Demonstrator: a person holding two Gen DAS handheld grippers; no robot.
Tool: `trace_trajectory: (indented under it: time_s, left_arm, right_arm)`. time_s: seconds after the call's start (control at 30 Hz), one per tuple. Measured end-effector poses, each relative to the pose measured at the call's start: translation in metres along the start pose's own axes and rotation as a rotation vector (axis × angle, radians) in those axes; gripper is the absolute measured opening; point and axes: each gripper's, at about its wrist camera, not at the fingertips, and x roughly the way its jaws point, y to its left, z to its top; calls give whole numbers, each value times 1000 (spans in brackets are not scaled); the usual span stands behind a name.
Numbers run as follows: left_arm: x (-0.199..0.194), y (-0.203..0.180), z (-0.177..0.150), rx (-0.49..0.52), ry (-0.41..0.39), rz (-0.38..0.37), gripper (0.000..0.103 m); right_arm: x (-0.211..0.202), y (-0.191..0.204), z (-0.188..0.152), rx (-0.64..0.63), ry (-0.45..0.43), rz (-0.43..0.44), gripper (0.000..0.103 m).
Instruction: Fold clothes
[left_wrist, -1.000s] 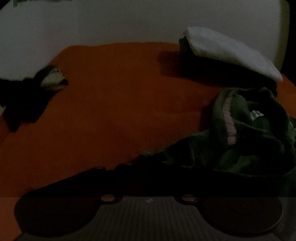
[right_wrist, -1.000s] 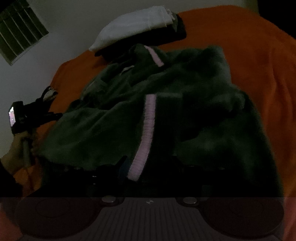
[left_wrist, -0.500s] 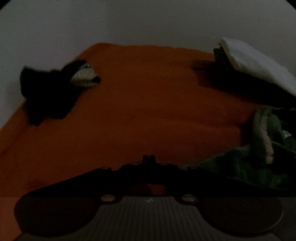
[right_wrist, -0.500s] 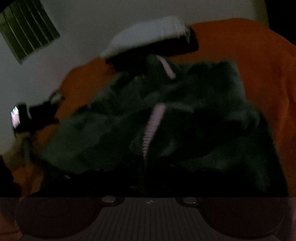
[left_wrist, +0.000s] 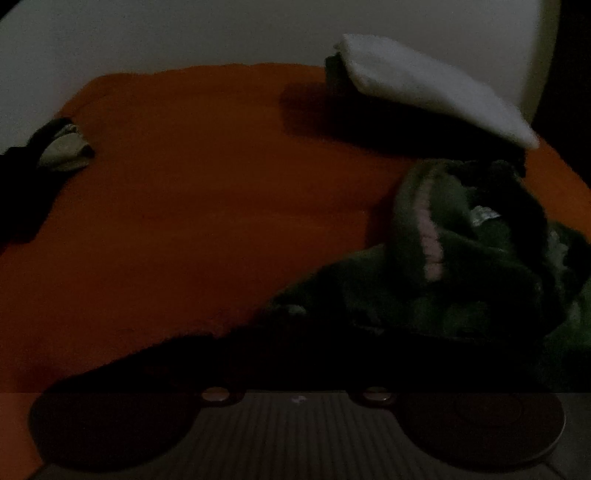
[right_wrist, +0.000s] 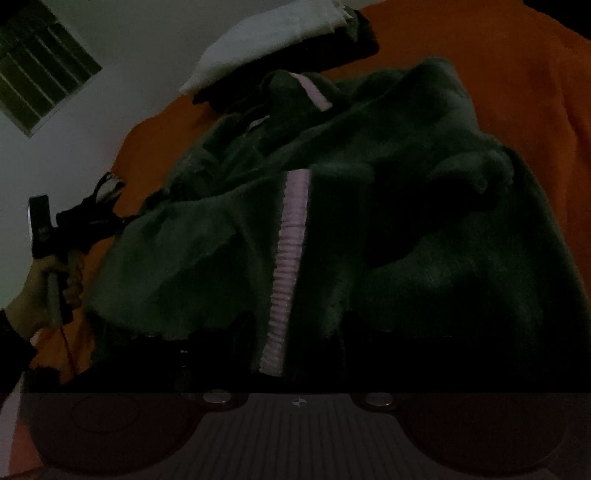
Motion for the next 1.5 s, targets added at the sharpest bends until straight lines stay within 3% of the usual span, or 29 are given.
trace_trajectory:
  time_s: [0.03,0.1,0.23,0.3,0.33,0.4,0.53,0.57,0.6,0.67,0.77,0.8,0.87,0.93,1.0,1.13,1.2,1.27,1.33,1.43,1.47,1.5]
  left_arm:
    - [-4,0,-1,-12,-35,41,9]
    - [-11,8,2,-49,-92,95,9]
    - [-11,28,3,-111,-55,67,9]
    - [-13,28,-1,-94,-70,82,9]
    - [-9,29,-1,-87,-70,114,8]
    - [1,35,-1,-103,-57,169,3]
    - [3,52,7,-167,-49,143,6]
    - [-4,53,5,-184,-62,122,13]
    - [-15,50,3,-189,-78,97,28]
    - [-40,36,-4,-155,-102,73,51]
    - [-73,9,-16,-95,-119,-5,51]
    - [-85,-3,-20,-72,-122,-49,51]
    - [-106,-34,-31,7,-131,-149,51]
    - [-115,-70,-43,105,-123,-221,54]
    - [-112,-103,-57,194,-88,-247,55]
    - [-74,-127,-94,270,53,-181,56]
    - [-77,-121,-105,298,30,-184,60]
    - [-90,-116,-106,312,15,-150,69]
    - [-104,-108,-104,308,-1,-116,68]
    - [-122,-103,-103,317,-40,-134,76]
    - [-122,-104,-105,321,-45,-129,84]
    - [-119,-106,-109,326,-40,-115,86]
  right_arm:
    - [-3,2,-1,-9,-12,-9,26]
    - [-12,6,-1,-30,-44,-9,11]
    - [-38,22,4,-132,-108,51,12]
    - [-27,16,4,-118,-44,28,21]
    - [-19,12,5,-97,-2,13,35]
    - [-4,-1,4,-31,68,-9,50]
    - [-10,-22,3,80,42,40,65]
    - [-15,-22,2,67,23,44,68]
    - [-21,-22,1,55,5,48,75]
    - [-30,-27,-1,57,-30,70,78]
    - [-35,-35,-6,68,-49,81,78]
    - [-36,-34,-6,51,-58,65,76]
    - [-37,-26,-4,-7,-88,31,56]
    - [-42,-11,1,-113,-142,11,21]
    - [-37,3,6,-202,-159,16,10]
    - [4,4,15,-303,-98,-42,9]
    - [20,-8,21,-314,-88,-62,0]
    - [19,-19,32,-249,-67,-54,0]
    - [11,-24,44,-185,-59,-30,0]
    - [-6,-13,57,-179,-112,32,12]
    - [-9,-9,61,-185,-130,49,14]
    - [-4,-6,65,-192,-127,51,14]
